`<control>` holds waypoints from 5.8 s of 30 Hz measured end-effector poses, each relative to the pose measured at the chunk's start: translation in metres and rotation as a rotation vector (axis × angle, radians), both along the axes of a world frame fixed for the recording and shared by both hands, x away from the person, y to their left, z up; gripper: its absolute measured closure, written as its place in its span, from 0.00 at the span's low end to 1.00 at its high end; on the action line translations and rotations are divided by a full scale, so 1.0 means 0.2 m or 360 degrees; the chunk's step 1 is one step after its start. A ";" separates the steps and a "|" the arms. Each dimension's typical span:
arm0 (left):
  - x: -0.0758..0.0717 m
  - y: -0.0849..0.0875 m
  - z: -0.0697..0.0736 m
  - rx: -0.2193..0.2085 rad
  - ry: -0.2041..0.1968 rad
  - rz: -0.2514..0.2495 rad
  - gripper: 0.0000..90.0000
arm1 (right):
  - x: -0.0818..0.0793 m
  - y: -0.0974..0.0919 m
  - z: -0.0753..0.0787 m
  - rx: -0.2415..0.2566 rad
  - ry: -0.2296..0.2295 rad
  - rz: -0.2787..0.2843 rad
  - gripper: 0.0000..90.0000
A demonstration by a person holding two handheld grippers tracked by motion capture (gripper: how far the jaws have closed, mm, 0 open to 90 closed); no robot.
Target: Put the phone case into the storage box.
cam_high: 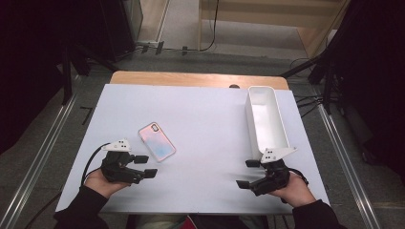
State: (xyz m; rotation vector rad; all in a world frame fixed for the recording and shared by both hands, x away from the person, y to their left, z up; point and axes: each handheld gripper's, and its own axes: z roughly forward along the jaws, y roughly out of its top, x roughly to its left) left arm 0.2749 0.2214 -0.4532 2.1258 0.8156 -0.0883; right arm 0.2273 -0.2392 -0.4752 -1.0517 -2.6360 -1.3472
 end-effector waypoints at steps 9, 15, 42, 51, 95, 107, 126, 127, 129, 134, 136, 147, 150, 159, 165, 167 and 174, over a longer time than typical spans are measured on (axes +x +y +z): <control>0.00 0.00 0.00 -0.0002 0.0000 0.0001 0.32 | 0.00 0.00 0.00 -0.0004 0.0005 0.0000 0.13; 0.00 0.00 0.00 -0.0008 0.0004 0.0000 0.32 | 0.00 0.00 0.00 -0.0007 0.0004 0.0004 0.13; 0.06 0.09 0.02 0.0016 -0.0014 0.0118 0.31 | 0.00 0.00 0.00 -0.0020 0.0015 0.0015 0.13; 0.15 0.15 0.03 0.0000 -0.0002 0.0194 0.34 | 0.00 0.01 -0.01 -0.0019 0.0010 0.0020 0.13; 0.48 0.13 -0.10 0.0189 -0.0048 0.0170 0.99 | 0.00 0.00 -0.01 -0.0028 0.0013 0.0021 0.13; 0.49 0.09 -0.14 0.0250 -0.0008 0.0133 0.99 | 0.00 0.00 -0.01 -0.0020 0.0017 0.0019 0.13; 0.49 0.04 -0.16 0.0263 -0.0039 0.0113 0.99 | 0.00 0.00 -0.01 -0.0022 0.0022 0.0022 0.13; 0.49 0.04 -0.16 0.0263 -0.0039 0.0113 0.99 | 0.00 0.00 -0.01 -0.0022 0.0022 0.0022 0.13; 0.49 0.03 -0.16 0.0262 -0.0041 0.0116 0.99 | 0.00 0.00 -0.01 -0.0021 0.0022 0.0022 0.13; 0.50 0.01 -0.17 0.0232 -0.0028 0.0120 0.99 | 0.00 0.00 -0.01 -0.0020 0.0021 0.0024 0.13; 0.51 0.00 -0.17 0.0226 -0.0016 0.0120 0.99 | 0.00 0.00 -0.01 -0.0017 0.0020 0.0024 0.13; 0.53 -0.05 -0.18 0.0212 -0.0022 0.0127 0.99 | 0.00 0.00 -0.01 -0.0015 0.0019 0.0022 0.13; 0.54 -0.07 -0.18 0.0207 -0.0032 0.0125 0.99 | 0.00 0.00 -0.01 -0.0018 0.0018 0.0023 0.13; 0.55 -0.12 -0.18 0.0213 -0.0040 0.0106 0.99 | -0.01 -0.01 -0.01 -0.0014 0.0028 0.0011 0.13; 0.57 -0.16 -0.18 0.0208 -0.0049 0.0097 0.99 | -0.02 -0.02 -0.01 -0.0017 0.0018 -0.0008 0.13; 0.58 -0.16 -0.18 0.0212 -0.0051 0.0099 0.99 | -0.03 -0.02 -0.01 -0.0013 0.0020 -0.0017 0.13; 0.60 -0.19 -0.19 0.0211 -0.0057 0.0112 0.99 | -0.05 -0.04 -0.01 -0.0012 0.0031 -0.0043 0.13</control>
